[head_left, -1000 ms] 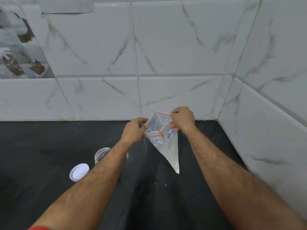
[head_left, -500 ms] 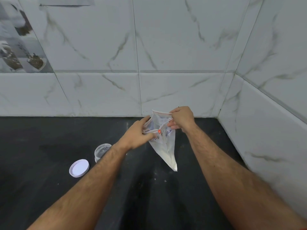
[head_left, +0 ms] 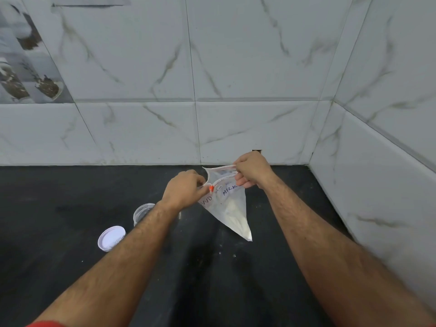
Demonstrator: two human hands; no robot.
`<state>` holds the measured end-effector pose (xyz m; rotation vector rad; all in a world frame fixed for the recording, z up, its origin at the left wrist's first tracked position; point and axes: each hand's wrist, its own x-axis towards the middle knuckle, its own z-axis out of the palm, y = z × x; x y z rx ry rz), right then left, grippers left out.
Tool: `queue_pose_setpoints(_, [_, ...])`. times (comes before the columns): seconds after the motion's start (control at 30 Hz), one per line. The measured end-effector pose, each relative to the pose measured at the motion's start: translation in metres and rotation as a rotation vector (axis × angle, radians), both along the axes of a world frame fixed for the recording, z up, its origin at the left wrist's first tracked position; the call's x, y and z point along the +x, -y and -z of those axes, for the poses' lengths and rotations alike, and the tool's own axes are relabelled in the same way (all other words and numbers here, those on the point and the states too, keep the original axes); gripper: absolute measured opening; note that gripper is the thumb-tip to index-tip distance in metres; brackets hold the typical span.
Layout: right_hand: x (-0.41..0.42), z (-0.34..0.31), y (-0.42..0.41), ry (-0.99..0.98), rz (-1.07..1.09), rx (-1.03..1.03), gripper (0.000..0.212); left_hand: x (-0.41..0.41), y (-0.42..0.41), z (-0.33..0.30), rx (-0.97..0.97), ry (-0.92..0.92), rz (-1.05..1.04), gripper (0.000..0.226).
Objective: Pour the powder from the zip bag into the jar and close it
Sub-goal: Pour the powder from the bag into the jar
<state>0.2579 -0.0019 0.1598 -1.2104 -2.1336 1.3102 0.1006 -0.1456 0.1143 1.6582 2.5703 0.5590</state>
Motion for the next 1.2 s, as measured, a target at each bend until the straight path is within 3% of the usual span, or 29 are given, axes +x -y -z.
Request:
queue_pose_setpoints(0.2, [0.008,0.005,-0.011,-0.095,-0.028,-0.033,0.017,0.004,-0.012,-0.009,0.016,0.139,0.009,0.037])
queue_pose_setpoints(0.27, [0.013,0.011,-0.017,-0.193,0.03,-0.069,0.015,0.006,-0.019,-0.014,0.032,0.187,0.014,0.034])
queue_pose_setpoints(0.4, [0.028,0.028,-0.029,-0.398,0.252,-0.177,0.03,0.008,-0.032,-0.023,0.133,0.341,0.025,0.025])
queue_pose_setpoints(0.63, [0.045,0.069,-0.034,-0.396,0.401,-0.413,0.027,0.003,-0.035,-0.064,0.325,0.518,0.123,0.025])
queue_pose_setpoints(0.97, [-0.003,0.079,-0.028,-0.418,0.057,-0.922,0.052,-0.029,-0.014,-0.131,0.342,0.749,0.314,0.024])
queue_pose_setpoints(1.07, [-0.026,0.075,-0.015,-0.56,-0.001,-1.023,0.039,-0.033,-0.01,-0.129,0.355,0.783,0.305,0.027])
queue_pose_setpoints(1.2, [-0.044,0.063,-0.012,-0.794,0.156,-1.059,0.033,-0.046,0.005,-0.12,0.406,0.832,0.231,0.015])
